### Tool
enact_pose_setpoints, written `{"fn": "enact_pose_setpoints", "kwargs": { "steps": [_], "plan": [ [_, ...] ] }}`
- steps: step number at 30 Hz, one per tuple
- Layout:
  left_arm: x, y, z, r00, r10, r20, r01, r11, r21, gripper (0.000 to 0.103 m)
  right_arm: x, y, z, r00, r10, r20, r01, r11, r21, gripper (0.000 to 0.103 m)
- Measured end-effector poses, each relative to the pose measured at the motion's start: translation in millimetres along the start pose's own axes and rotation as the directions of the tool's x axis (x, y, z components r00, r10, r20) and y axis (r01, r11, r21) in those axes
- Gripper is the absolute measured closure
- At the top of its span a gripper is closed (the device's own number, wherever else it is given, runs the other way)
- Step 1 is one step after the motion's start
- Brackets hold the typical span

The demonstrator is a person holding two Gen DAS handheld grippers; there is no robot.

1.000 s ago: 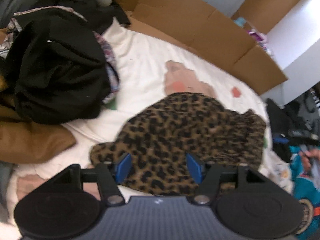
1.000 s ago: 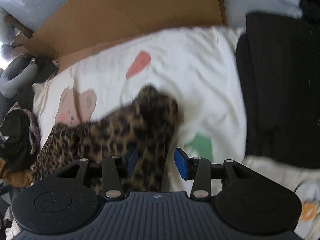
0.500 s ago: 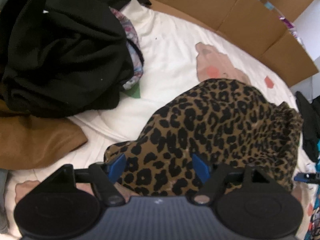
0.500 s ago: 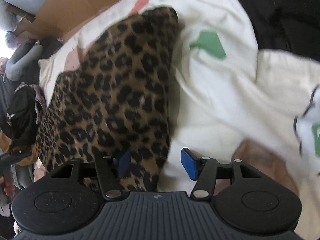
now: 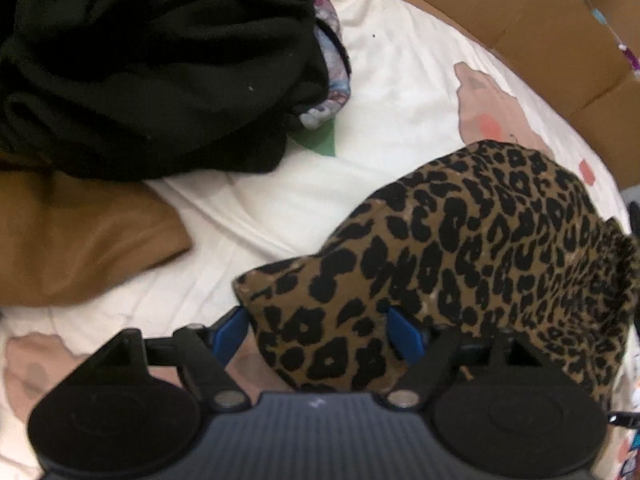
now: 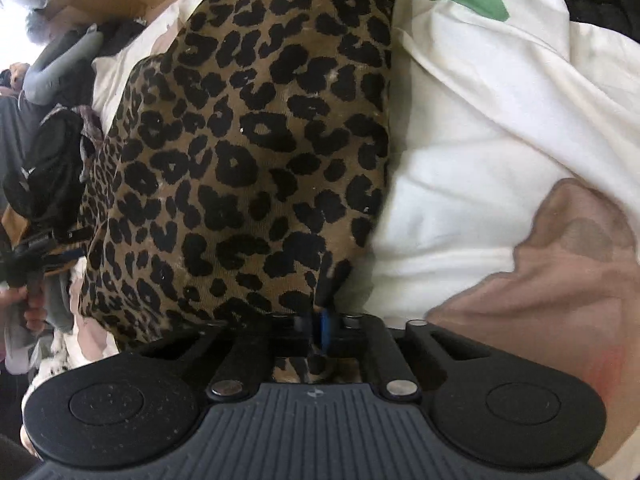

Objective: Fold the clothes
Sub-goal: 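Close both tools on the leopard garment edge to smooth it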

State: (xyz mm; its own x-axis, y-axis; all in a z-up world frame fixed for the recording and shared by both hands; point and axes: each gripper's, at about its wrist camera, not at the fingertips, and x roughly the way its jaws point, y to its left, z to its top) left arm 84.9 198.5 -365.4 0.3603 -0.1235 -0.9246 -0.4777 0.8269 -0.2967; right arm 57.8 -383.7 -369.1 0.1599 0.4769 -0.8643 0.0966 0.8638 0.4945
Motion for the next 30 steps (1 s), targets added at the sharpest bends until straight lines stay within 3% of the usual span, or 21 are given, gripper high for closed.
{"fn": "enact_pose_setpoints", "kwargs": {
  "steps": [2, 3, 4, 5, 7, 10, 18, 30],
  "plan": [
    [1.1, 4.3, -2.2, 1.0, -0.03, 0.009, 0.031, 0.998, -0.051, 0.032, -9.6, -2.3, -1.2, 1.0, 0.001, 0.011, -0.001, 1.0, 0.008, 0.103],
    [1.3, 5.4, -3.4, 0.999, -0.038, 0.014, 0.038, 0.997, -0.068, 0.041, -15.3, -3.2, -2.0, 1.0, 0.004, 0.023, -0.004, 1.0, 0.015, 0.103],
    [1.5, 5.7, -4.4, 0.999, -0.046, 0.018, 0.047, 0.996, -0.076, 0.054, -20.9, -4.0, -3.2, 0.999, 0.006, 0.035, -0.007, 1.0, 0.022, 0.103],
    [1.7, 5.3, -5.4, 0.998, -0.055, 0.021, 0.056, 0.996, -0.076, 0.062, -25.8, -4.4, -5.7, 0.999, 0.004, 0.043, -0.005, 1.0, 0.026, 0.103],
    [1.7, 5.1, -7.4, 0.997, -0.069, 0.018, 0.07, 0.995, -0.07, 0.092, -36.1, -6.7, -12.4, 0.998, -0.004, 0.056, 0.002, 0.999, 0.032, 0.103],
    [-5.2, 4.1, -10.3, 0.996, -0.089, 0.029, 0.091, 0.994, -0.06, 0.097, -45.5, -7.2, -16.1, 0.997, -0.032, 0.065, 0.029, 0.999, 0.045, 0.103],
    [-51.8, 1.8, -31.9, 0.99, -0.134, 0.05, 0.135, 0.991, -0.007, 0.098, -74.1, -13.5, -31.1, 0.992, -0.097, 0.076, 0.091, 0.993, 0.077, 0.103],
    [-109.8, 2.2, -88.1, 0.988, -0.157, -0.01, 0.157, 0.988, 0.01, 0.099, -103.5, -9.5, -60.4, 0.99, -0.132, 0.056, 0.126, 0.988, 0.091, 0.103]
  ]
}}
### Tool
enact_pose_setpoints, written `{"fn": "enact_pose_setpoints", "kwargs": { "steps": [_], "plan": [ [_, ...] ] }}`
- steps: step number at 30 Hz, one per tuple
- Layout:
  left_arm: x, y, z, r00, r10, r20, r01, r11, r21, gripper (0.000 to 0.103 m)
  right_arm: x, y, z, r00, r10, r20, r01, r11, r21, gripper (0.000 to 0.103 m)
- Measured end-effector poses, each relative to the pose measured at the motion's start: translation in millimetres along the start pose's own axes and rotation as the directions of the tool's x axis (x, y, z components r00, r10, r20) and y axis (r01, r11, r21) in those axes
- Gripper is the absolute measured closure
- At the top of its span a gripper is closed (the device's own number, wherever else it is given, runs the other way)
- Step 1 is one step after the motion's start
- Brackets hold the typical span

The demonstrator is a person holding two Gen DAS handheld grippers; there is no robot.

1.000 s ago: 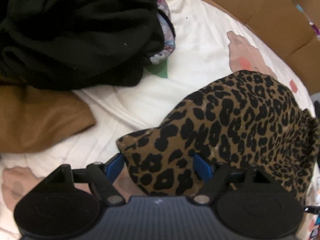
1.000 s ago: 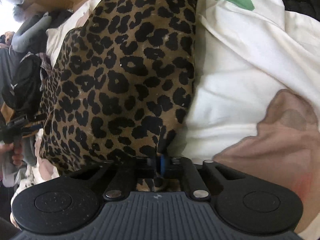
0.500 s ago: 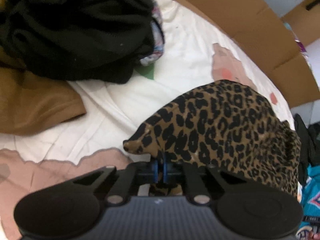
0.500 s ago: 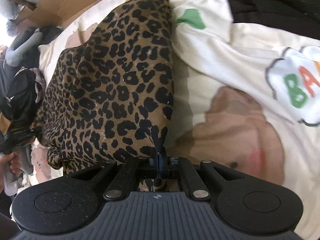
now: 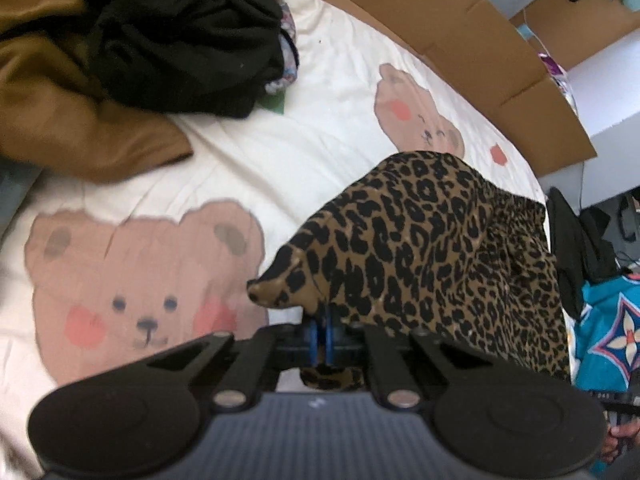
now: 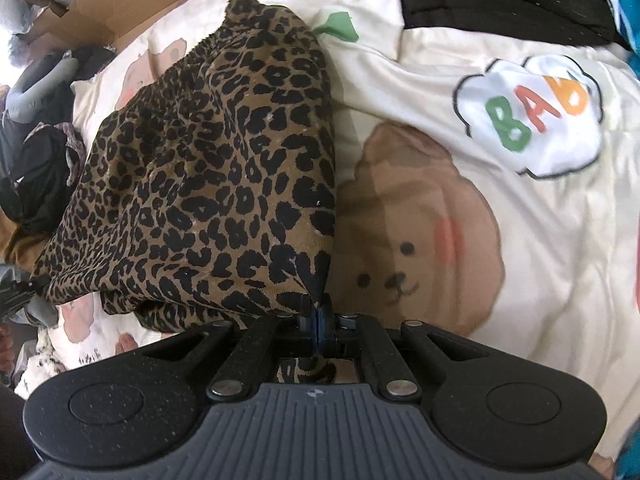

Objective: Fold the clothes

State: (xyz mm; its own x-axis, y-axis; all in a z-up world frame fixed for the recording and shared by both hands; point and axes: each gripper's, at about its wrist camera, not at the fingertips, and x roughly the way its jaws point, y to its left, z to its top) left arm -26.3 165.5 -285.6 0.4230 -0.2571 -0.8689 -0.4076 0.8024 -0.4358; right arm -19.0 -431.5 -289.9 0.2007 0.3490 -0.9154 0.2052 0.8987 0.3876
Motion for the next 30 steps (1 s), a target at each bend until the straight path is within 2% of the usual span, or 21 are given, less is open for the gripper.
{"fn": "enact_pose_setpoints", "kwargs": {
  "steps": [6, 11, 13, 15, 19, 21, 27, 30],
  "plan": [
    [-16.0, 3.3, -30.7, 0.999, 0.026, -0.048, -0.027, 0.999, -0.017, 0.099, -1.3, -4.6, -9.8, 0.999, -0.008, -0.032, 0.009, 1.0, 0.017, 0.103],
    [-15.4, 12.1, -60.5, 0.99, 0.039, -0.134, -0.045, 0.998, -0.036, 0.099, 1.6, -10.6, -18.4, 0.997, -0.039, -0.064, 0.04, 0.999, 0.011, 0.103],
    [-13.7, 14.7, -66.8, 0.984, 0.018, -0.178, -0.027, 0.998, -0.05, 0.093, 7.3, -14.6, -18.6, 0.994, -0.079, -0.08, 0.08, 0.997, 0.014, 0.103],
    [-17.6, 15.6, -69.2, 0.983, 0.011, -0.183, -0.02, 0.999, -0.05, 0.089, 12.7, -16.0, -14.1, 0.988, -0.119, -0.096, 0.121, 0.992, 0.019, 0.103],
    [-31.3, 13.3, -55.0, 0.99, 0.006, -0.141, -0.012, 0.999, -0.043, 0.084, 12.3, -8.2, -5.9, 0.988, -0.14, -0.067, 0.139, 0.99, -0.014, 0.1],
    [-37.8, 11.4, -46.0, 0.993, 0.004, -0.117, -0.009, 0.999, -0.04, 0.083, 8.1, -12.1, -6.7, 0.989, -0.139, -0.044, 0.139, 0.99, -0.005, 0.095],
    [-31.0, -2.0, -3.8, 0.999, -0.005, -0.049, 0.004, 1.0, -0.02, 0.083, -14.3, -12.0, 11.7, 0.994, -0.069, 0.086, 0.069, 0.998, -0.003, 0.078],
    [-20.2, -10.4, 15.3, 0.999, -0.013, -0.034, 0.013, 1.0, 0.007, 0.083, -17.3, -4.4, 26.1, 0.989, -0.046, 0.142, 0.05, 0.999, -0.021, 0.078]
  ]
}}
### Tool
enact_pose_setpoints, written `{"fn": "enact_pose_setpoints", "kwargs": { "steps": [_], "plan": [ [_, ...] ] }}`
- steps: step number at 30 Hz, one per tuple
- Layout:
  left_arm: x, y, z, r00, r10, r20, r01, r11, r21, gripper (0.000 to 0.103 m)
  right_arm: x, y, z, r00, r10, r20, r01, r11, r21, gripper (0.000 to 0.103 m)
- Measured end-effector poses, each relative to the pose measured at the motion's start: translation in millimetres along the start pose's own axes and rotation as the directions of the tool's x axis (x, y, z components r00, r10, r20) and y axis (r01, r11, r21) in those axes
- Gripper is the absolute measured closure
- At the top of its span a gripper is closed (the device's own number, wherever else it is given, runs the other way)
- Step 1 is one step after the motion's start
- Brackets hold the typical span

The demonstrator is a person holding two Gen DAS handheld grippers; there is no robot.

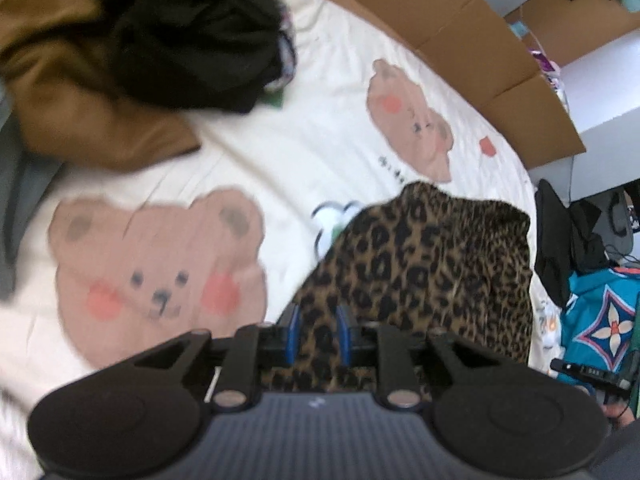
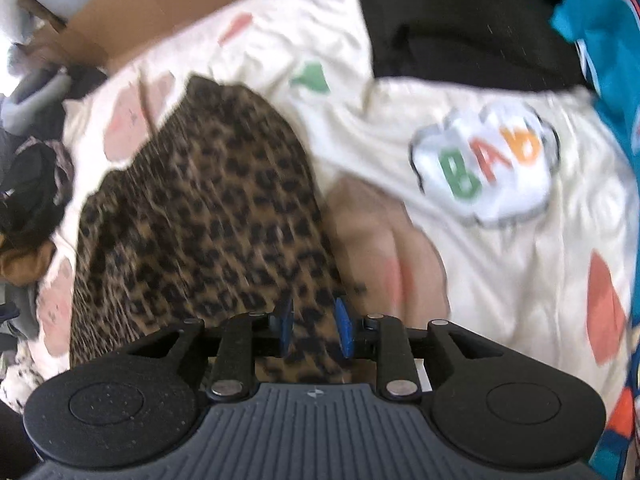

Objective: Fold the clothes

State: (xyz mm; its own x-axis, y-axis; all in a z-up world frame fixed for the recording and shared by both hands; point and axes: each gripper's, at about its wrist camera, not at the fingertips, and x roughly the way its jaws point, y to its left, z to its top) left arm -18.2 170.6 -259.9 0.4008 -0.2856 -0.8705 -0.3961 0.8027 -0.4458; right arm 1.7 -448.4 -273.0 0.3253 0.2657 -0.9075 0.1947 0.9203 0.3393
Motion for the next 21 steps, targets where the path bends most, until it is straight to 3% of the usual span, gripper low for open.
{"fn": "enact_pose_setpoints", "kwargs": {
  "steps": [11, 14, 16, 21],
  "plan": [
    [70.6, -33.0, 59.4, 0.999, -0.042, 0.017, 0.04, 0.995, 0.094, 0.081, 14.7, 32.9, 59.6, 0.988, 0.016, 0.157, -0.005, 0.998, -0.069, 0.078],
    [96.5, -45.2, 72.1, 0.998, -0.069, 0.01, 0.067, 0.99, 0.125, 0.081, 25.4, 37.0, 71.7, 0.986, 0.033, 0.166, -0.016, 0.995, -0.102, 0.077],
    [112.8, -52.4, 78.7, 0.996, -0.084, 0.002, 0.083, 0.986, 0.144, 0.081, 34.1, 41.8, 79.4, 0.986, 0.036, 0.164, -0.014, 0.99, -0.137, 0.064],
    [145.2, -68.0, 88.1, 0.996, -0.083, -0.021, 0.086, 0.968, 0.236, 0.081, 57.3, 55.1, 96.8, 0.988, 0.027, 0.149, 0.007, 0.974, -0.228, 0.064]
  ]
}}
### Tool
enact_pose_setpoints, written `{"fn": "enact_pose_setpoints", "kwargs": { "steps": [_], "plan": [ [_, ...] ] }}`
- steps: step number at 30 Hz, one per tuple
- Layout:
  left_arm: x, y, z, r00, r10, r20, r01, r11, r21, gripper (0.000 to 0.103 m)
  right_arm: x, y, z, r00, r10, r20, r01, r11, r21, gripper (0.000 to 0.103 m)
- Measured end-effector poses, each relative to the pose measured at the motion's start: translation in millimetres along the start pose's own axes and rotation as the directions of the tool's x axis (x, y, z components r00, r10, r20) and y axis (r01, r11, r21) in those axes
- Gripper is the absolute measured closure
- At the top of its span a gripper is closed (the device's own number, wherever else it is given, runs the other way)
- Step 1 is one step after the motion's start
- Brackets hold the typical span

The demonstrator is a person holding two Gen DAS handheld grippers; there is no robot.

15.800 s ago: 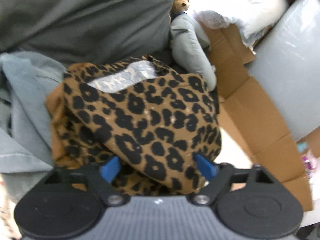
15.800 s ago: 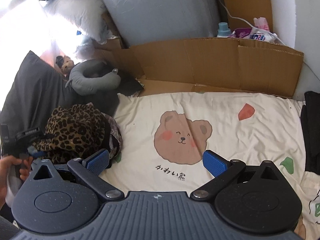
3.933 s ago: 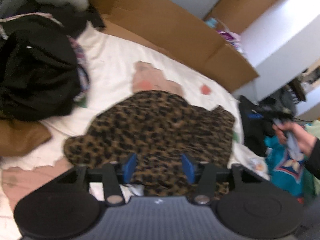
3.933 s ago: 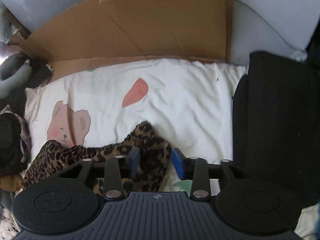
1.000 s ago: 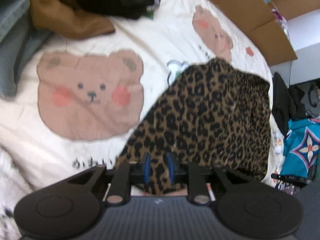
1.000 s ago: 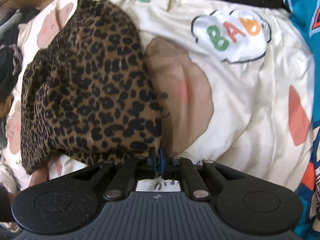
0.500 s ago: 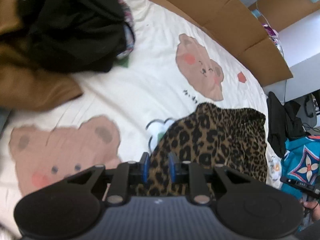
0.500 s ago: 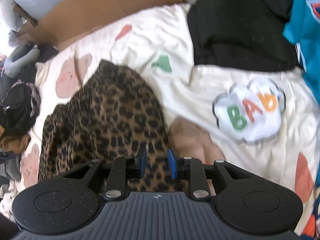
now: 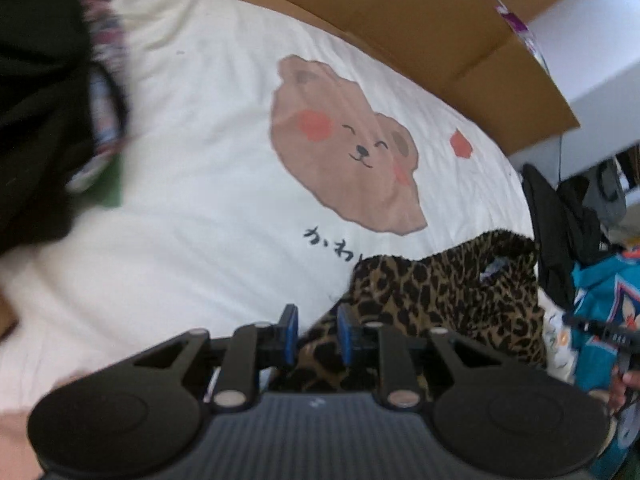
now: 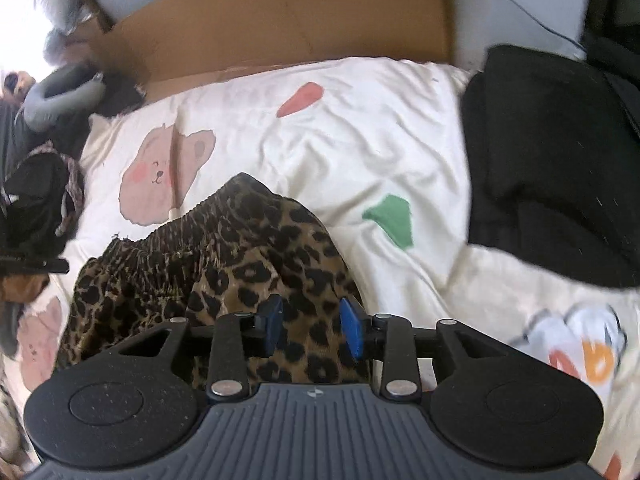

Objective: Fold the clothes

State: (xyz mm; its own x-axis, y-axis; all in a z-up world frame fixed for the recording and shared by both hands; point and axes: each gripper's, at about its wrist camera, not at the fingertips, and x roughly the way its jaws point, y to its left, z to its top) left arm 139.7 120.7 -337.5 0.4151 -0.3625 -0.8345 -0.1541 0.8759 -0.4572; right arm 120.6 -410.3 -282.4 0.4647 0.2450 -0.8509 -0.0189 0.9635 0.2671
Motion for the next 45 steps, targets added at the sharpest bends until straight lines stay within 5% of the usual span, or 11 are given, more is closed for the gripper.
{"fn": "enact_pose_setpoints", "kwargs": {
  "steps": [8, 14, 21, 32, 35, 36, 39, 45],
  "plan": [
    [37.6, -4.9, -0.6, 0.997, -0.054, -0.061, 0.057, 0.997, 0.054, 0.081, 36.3, 32.0, 15.5, 0.998, 0.026, -0.058, -0.036, 0.985, -0.169, 0.064],
    [49.5, -16.5, -8.7, 0.996, -0.059, -0.067, 0.066, 0.991, 0.117, 0.066, 52.8, 40.9, 22.7, 0.995, 0.016, -0.096, -0.041, 0.961, -0.273, 0.055],
    [54.0, -22.1, -11.4, 0.992, -0.087, -0.093, 0.101, 0.983, 0.151, 0.056, 68.3, 36.2, 23.1, 0.995, -0.005, -0.102, -0.024, 0.958, -0.286, 0.055],
    [67.4, -59.6, -18.9, 0.994, 0.025, -0.109, 0.016, 0.935, 0.353, 0.044, 81.5, 30.3, 26.9, 0.997, -0.019, -0.076, 0.001, 0.974, -0.225, 0.055],
    [69.2, -64.6, -21.4, 0.992, 0.006, -0.125, 0.043, 0.922, 0.385, 0.062, 84.4, 32.0, 29.7, 0.998, -0.024, -0.066, 0.008, 0.973, -0.231, 0.055],
    [70.2, -64.1, -21.0, 0.99, -0.012, -0.138, 0.064, 0.924, 0.376, 0.079, 85.2, 32.1, 30.0, 0.998, -0.025, -0.064, 0.009, 0.973, -0.23, 0.055],
    [64.8, -59.5, -14.5, 0.991, -0.02, -0.134, 0.065, 0.939, 0.339, 0.092, 86.3, 31.9, 29.8, 0.998, -0.026, -0.061, 0.011, 0.973, -0.23, 0.055],
    [17.6, -45.3, 15.3, 0.994, -0.104, -0.019, 0.105, 0.973, 0.206, 0.094, 85.2, 29.3, 28.7, 0.998, -0.026, -0.053, 0.014, 0.975, -0.22, 0.055]
  ]
}}
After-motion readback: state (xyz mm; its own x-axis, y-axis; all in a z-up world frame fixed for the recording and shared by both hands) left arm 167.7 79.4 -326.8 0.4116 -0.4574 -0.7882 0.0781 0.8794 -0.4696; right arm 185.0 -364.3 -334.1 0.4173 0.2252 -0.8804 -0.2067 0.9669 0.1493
